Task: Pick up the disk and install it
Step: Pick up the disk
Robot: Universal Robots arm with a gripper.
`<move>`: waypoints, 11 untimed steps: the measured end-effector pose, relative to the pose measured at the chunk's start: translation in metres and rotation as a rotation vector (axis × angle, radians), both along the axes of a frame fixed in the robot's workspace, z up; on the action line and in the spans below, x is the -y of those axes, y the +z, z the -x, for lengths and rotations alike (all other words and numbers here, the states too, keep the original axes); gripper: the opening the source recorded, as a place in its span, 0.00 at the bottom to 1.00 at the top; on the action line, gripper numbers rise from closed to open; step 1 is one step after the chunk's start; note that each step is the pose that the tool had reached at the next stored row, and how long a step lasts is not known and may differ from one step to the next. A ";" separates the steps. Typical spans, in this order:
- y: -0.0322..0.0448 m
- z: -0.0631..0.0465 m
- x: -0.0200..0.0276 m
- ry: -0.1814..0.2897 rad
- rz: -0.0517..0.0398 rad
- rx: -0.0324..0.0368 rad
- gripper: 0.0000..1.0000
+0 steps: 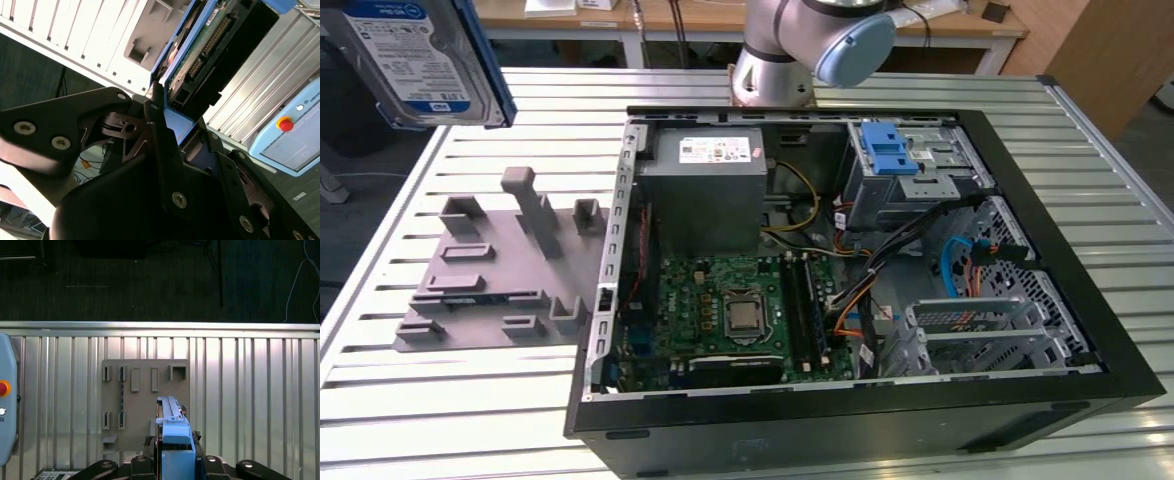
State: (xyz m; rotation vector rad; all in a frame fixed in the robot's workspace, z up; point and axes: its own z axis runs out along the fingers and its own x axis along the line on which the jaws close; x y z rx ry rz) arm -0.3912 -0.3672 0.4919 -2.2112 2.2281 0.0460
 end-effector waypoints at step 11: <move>-0.0004 -0.015 0.0050 0.000 0.0001 -0.0001 0.36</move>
